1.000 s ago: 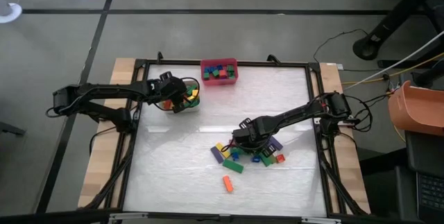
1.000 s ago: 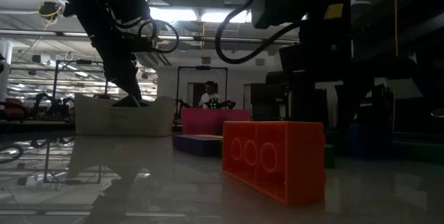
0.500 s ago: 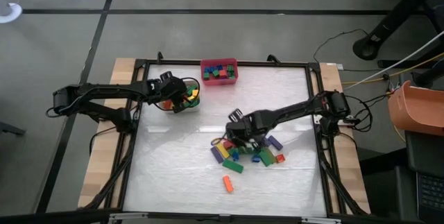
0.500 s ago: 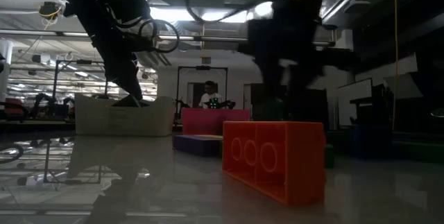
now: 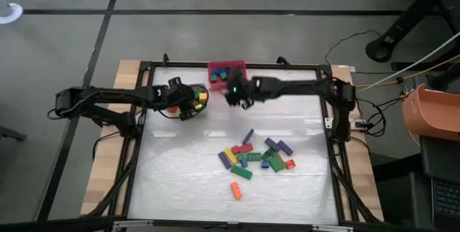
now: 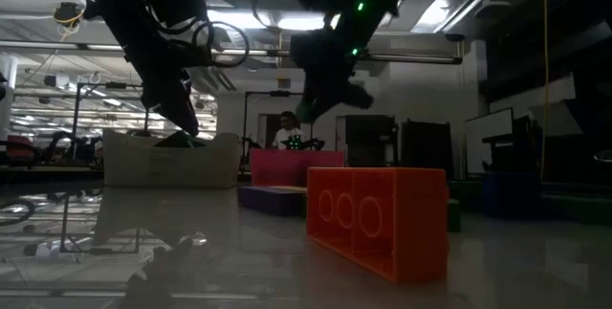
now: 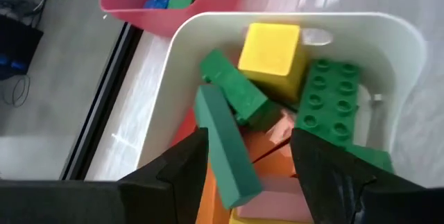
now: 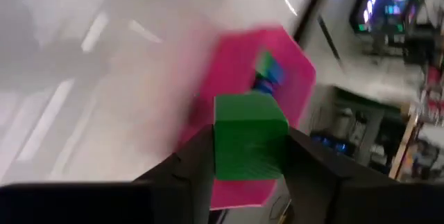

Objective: Sort blocks by size
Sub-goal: Put the small green wooden block into the red bin, then put the large violet wooden block into the white bin

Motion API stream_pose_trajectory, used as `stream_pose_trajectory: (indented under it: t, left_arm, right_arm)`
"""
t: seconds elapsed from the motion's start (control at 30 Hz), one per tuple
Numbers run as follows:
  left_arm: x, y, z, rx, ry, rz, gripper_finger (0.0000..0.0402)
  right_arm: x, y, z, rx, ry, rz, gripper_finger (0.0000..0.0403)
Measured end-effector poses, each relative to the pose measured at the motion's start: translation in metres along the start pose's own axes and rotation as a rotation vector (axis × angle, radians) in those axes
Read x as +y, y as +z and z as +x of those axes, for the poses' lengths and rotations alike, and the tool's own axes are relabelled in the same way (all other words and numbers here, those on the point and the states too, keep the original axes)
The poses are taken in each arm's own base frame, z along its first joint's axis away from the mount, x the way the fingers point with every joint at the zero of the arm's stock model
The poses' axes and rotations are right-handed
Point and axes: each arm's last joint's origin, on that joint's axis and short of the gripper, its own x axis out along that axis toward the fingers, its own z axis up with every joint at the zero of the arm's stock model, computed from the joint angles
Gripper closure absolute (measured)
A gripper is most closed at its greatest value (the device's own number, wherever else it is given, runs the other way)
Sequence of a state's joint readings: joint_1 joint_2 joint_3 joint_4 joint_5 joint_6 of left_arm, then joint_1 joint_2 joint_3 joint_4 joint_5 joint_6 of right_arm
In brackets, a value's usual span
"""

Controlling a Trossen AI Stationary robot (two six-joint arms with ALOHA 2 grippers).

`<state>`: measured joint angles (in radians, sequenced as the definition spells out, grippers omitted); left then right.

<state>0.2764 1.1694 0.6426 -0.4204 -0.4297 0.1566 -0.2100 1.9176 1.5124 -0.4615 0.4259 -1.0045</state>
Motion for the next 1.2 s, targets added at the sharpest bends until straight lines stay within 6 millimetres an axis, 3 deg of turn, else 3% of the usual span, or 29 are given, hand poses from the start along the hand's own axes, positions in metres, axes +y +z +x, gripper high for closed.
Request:
stream_pose_trajectory:
  t: [0.13,0.27,0.43,0.57,0.87,1.03,1.2]
  left_arm:
    - [-0.007,0.003,-0.004,-0.031,-0.017,0.02,0.021]
    - [-0.012,0.006,-0.01,-0.081,-0.032,0.029,0.021]
    - [-0.019,0.014,-0.02,-0.177,-0.055,0.031,0.021]
    - [-0.031,0.021,-0.029,-0.279,-0.151,0.039,0.021]
    - [-0.082,0.036,-0.047,-0.541,-0.806,0.245,0.021]
    - [-0.117,0.037,-0.038,-0.6,-0.89,0.415,0.021]
    - [-0.147,0.037,-0.016,-0.631,-0.902,0.49,0.021]
  right_arm:
    - [-0.019,-0.028,0.026,0.015,-0.043,0.093,0.0233]
    - [-0.024,-0.049,0.048,0.021,-0.015,0.136,0.0222]
    - [-0.022,-0.061,0.064,0.041,0.015,0.232,0.0211]
    - [-0.02,-0.058,0.063,0.046,0.017,0.253,0.0208]
    - [-0.024,-0.029,0.016,-0.02,-0.042,0.194,0.0208]
    - [-0.022,-0.01,-0.02,-0.081,-0.058,0.152,0.0208]
    - [-0.01,0.012,-0.059,-0.154,-0.042,0.108,0.0207]
